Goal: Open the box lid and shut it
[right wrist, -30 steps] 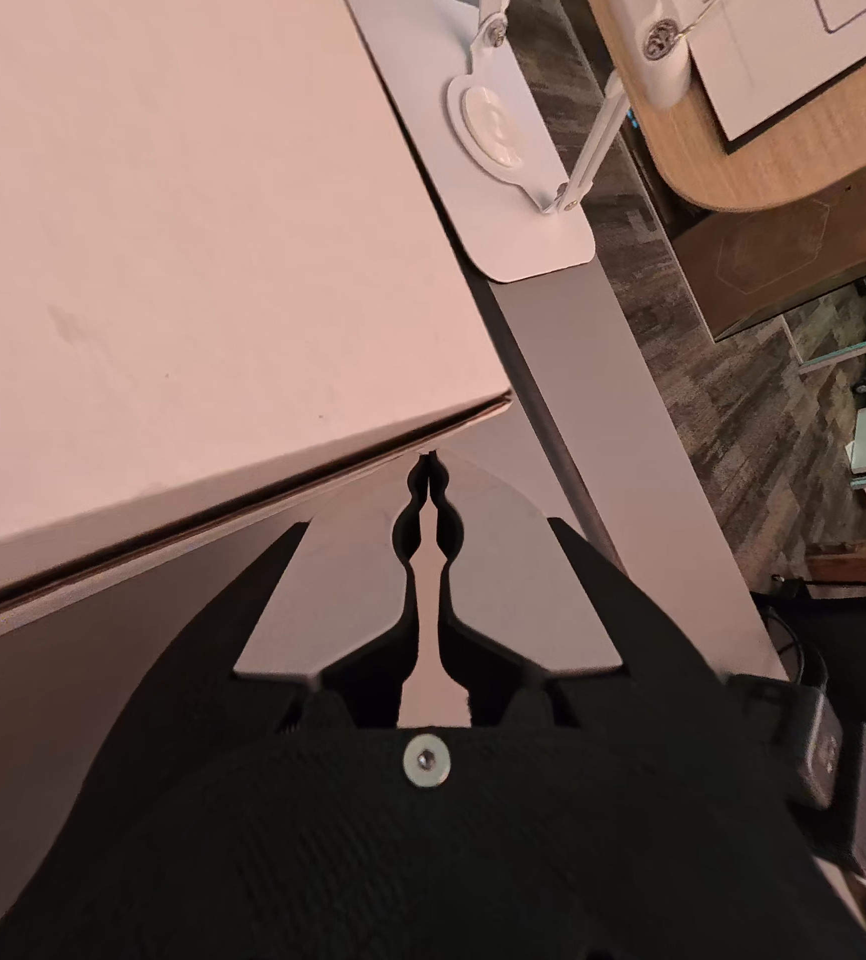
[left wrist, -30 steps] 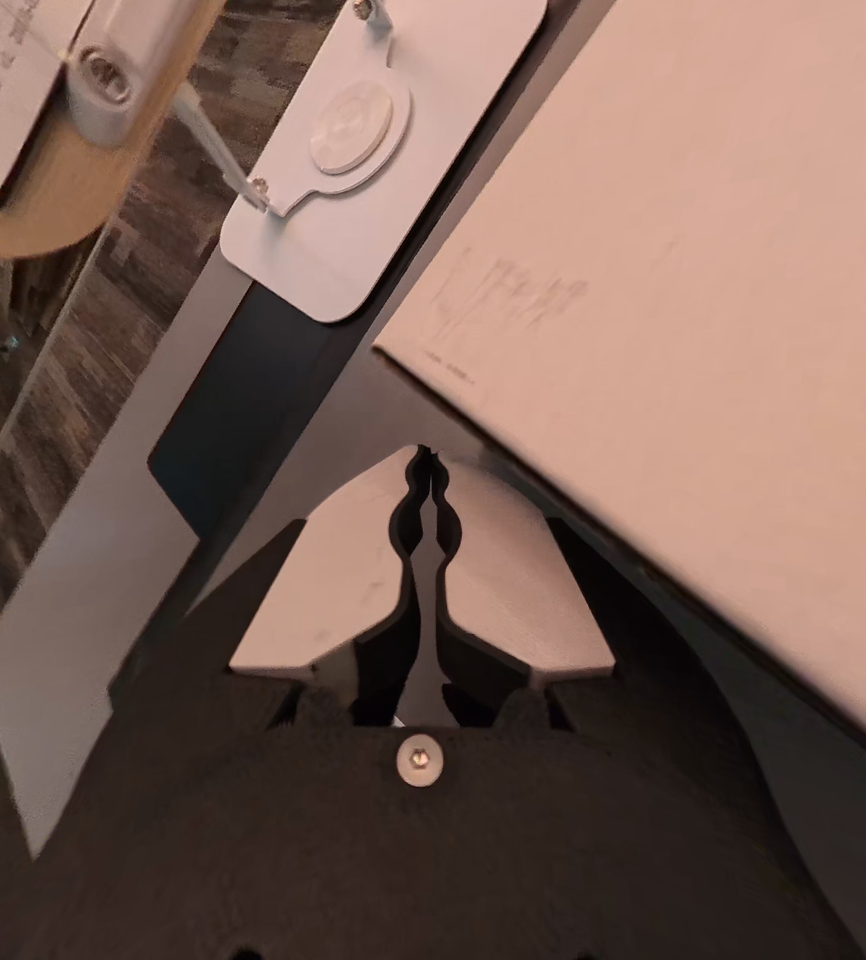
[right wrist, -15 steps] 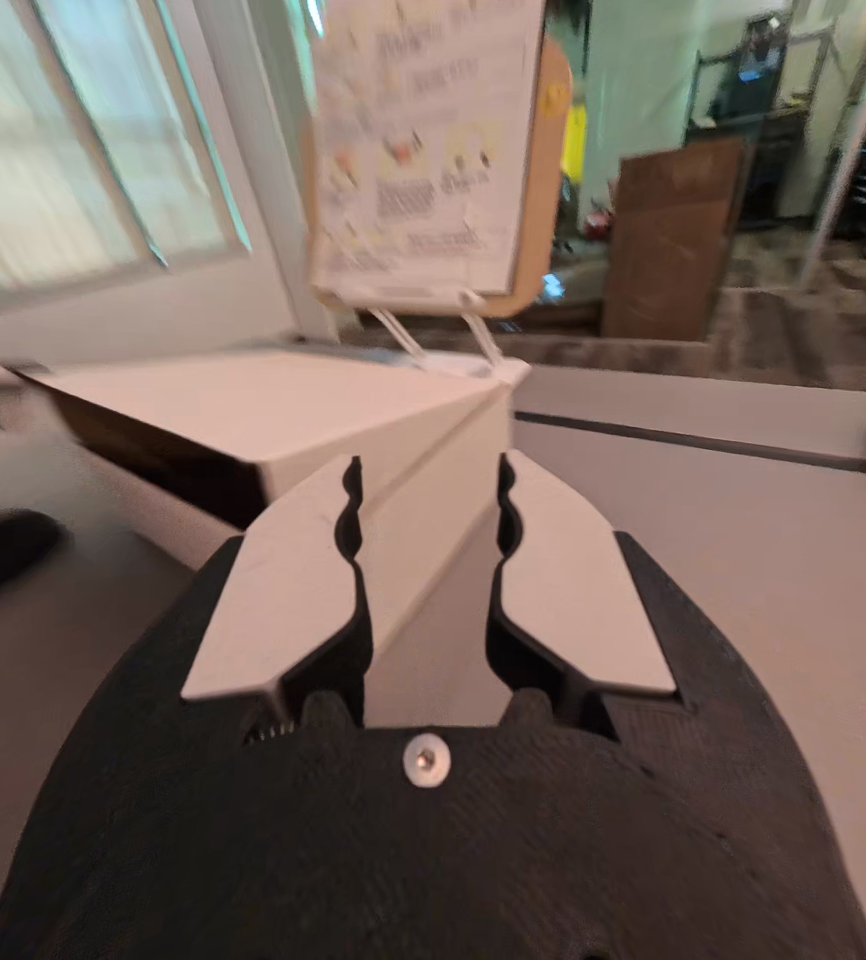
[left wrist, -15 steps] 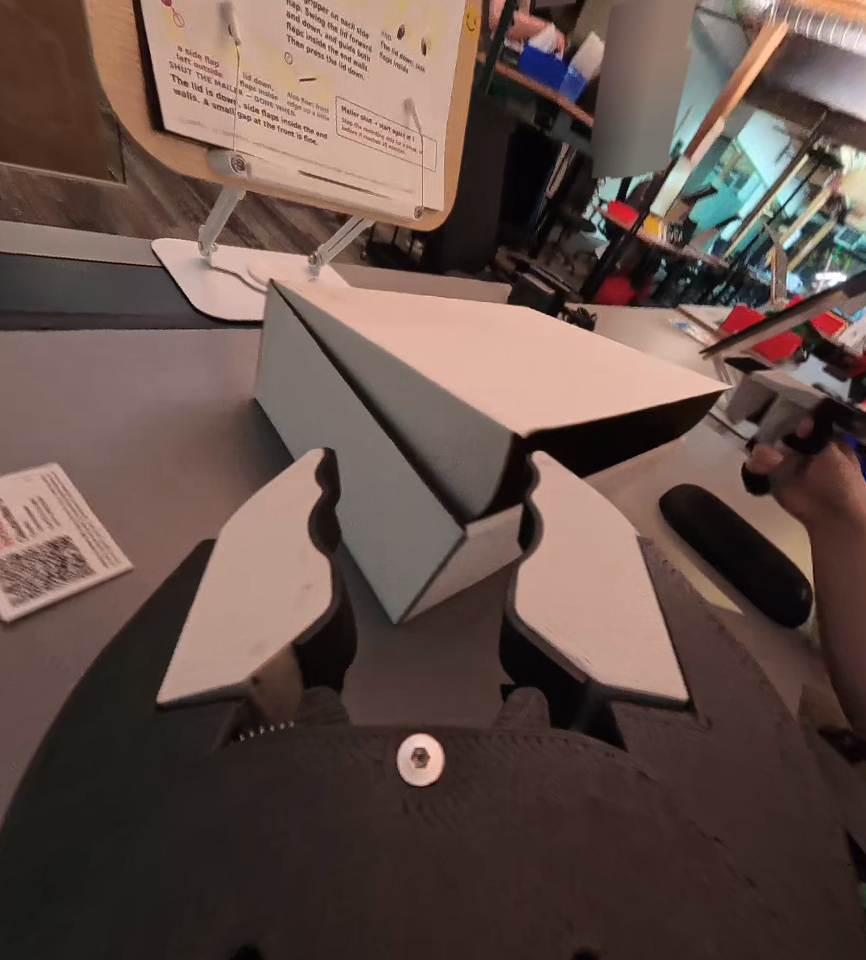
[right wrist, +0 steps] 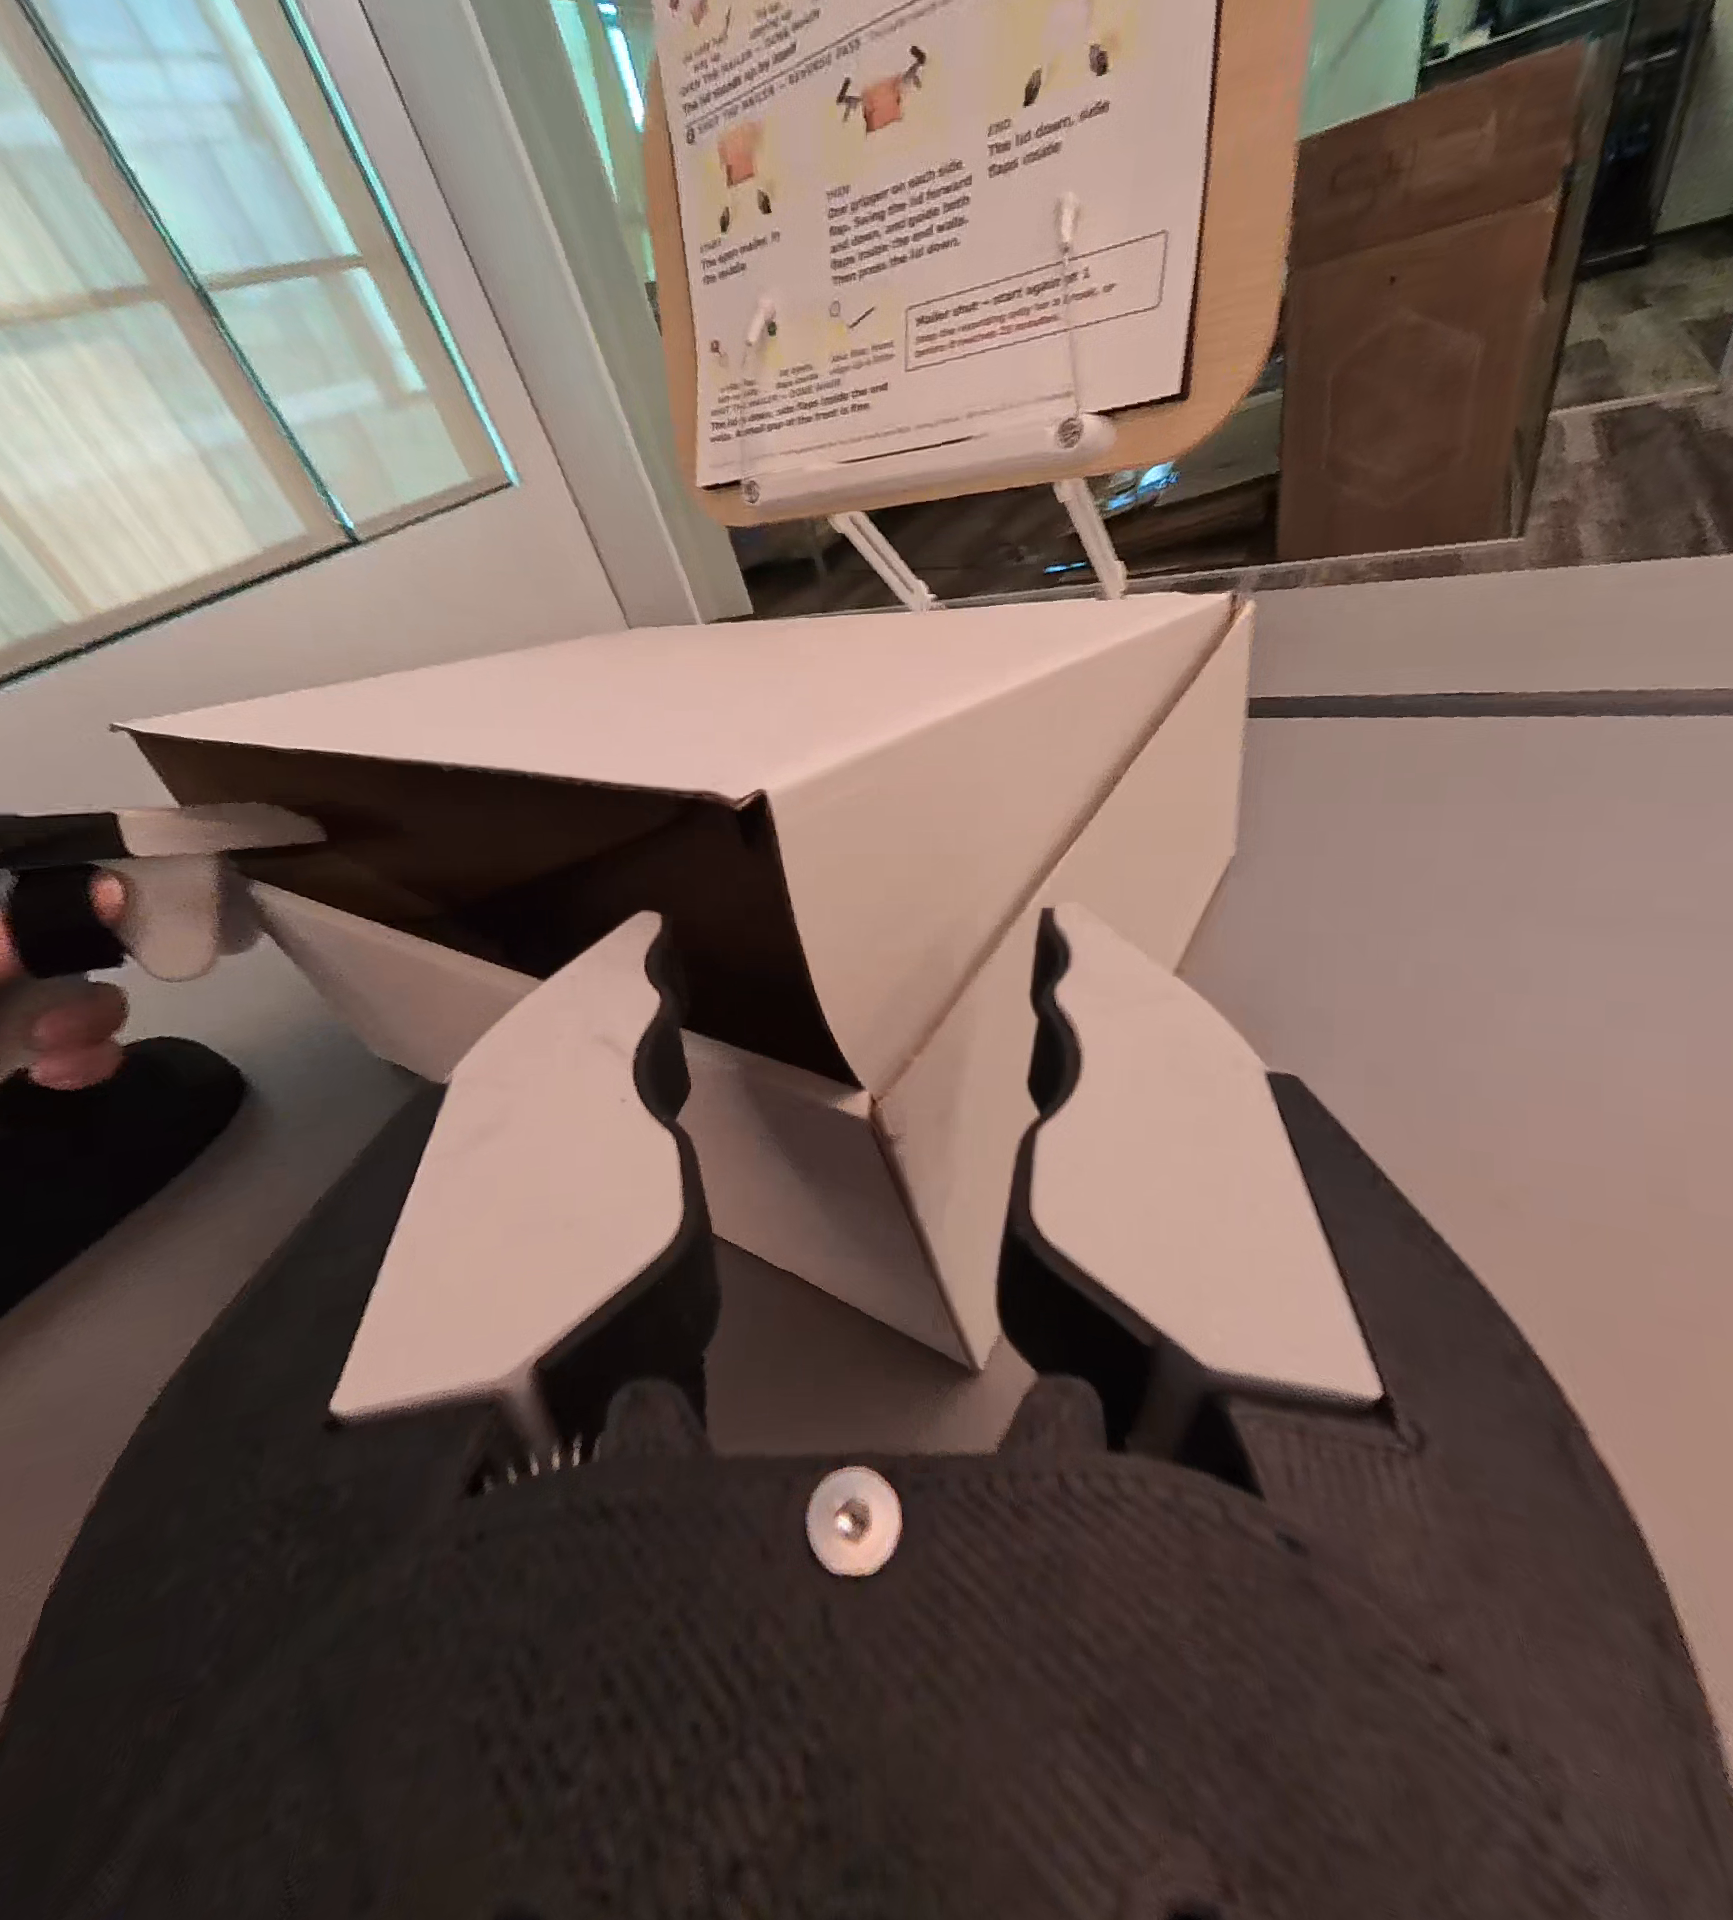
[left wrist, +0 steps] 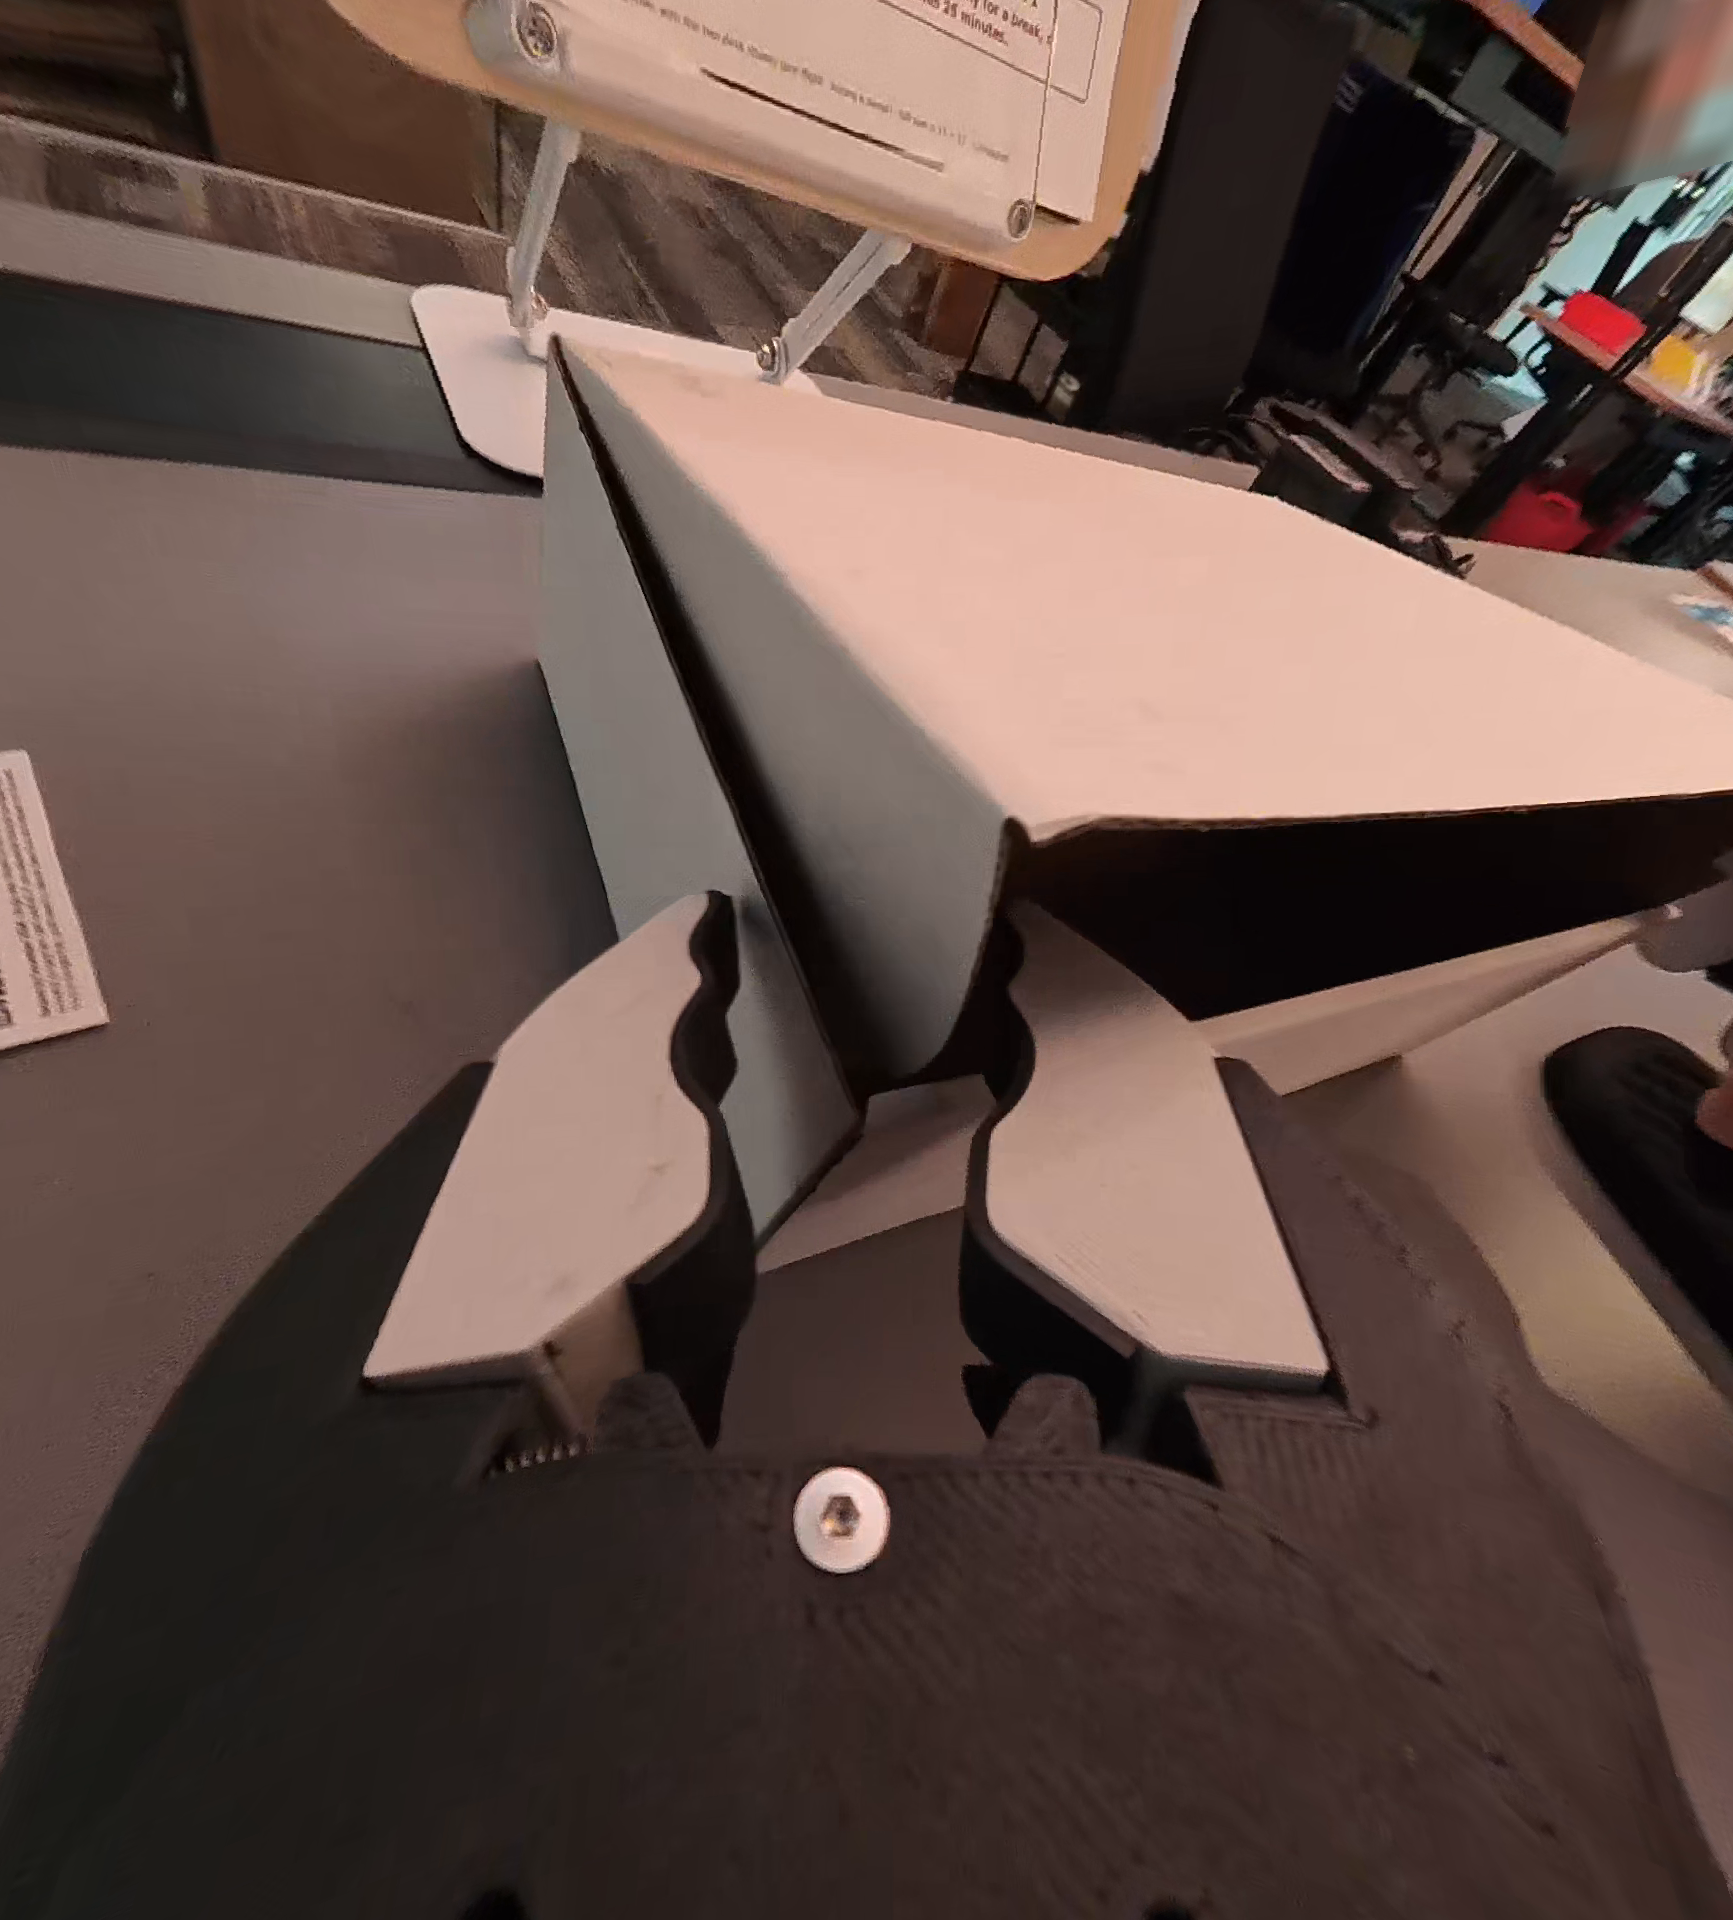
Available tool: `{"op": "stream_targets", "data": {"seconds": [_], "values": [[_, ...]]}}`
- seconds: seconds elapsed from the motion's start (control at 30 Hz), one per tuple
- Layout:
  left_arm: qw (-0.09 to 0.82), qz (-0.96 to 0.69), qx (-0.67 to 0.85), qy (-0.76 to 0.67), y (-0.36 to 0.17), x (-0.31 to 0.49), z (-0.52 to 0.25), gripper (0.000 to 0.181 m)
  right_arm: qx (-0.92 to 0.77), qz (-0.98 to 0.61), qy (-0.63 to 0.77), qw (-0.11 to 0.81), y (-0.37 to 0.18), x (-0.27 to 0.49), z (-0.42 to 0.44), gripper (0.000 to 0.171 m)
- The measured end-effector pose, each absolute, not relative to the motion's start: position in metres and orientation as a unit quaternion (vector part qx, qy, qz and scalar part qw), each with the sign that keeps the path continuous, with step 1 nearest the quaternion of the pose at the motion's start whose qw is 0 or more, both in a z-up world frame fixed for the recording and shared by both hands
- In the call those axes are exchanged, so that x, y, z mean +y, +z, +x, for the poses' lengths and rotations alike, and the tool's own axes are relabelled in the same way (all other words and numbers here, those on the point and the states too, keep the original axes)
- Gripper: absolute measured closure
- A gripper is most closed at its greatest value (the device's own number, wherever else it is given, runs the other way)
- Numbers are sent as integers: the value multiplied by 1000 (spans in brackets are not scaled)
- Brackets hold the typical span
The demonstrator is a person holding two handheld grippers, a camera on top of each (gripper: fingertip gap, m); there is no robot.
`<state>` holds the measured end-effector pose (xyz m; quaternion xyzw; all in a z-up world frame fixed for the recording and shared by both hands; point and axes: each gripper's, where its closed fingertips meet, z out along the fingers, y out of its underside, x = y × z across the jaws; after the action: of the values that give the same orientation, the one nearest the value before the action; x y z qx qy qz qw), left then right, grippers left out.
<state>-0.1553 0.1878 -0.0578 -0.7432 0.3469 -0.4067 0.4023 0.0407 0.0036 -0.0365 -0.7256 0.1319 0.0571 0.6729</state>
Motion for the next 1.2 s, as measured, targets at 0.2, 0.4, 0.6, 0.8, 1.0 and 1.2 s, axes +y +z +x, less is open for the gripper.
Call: {"op": "stream_targets", "data": {"seconds": [0.2,0.4,0.6,0.8,1.0,1.2], "values": [[402,-746,348,-402,-55,192,-166,152,149,-729,25,667,-37,2,52,124],[436,-750,411,-280,-59,194,-172,170,141,-736,6,662,-36,1,53,128],[418,-761,415,-274,-65,193,-173,171,133,-744,-14,654,-38,0,53,129],[383,-764,411,-317,-66,189,-174,165,131,-751,-2,648,-40,-1,52,129],[354,-733,409,-413,-40,176,-200,164,69,-749,25,658,-24,-28,41,120],[377,-693,319,-525,27,239,-217,127,133,-674,106,718,39,-41,102,113]]}}
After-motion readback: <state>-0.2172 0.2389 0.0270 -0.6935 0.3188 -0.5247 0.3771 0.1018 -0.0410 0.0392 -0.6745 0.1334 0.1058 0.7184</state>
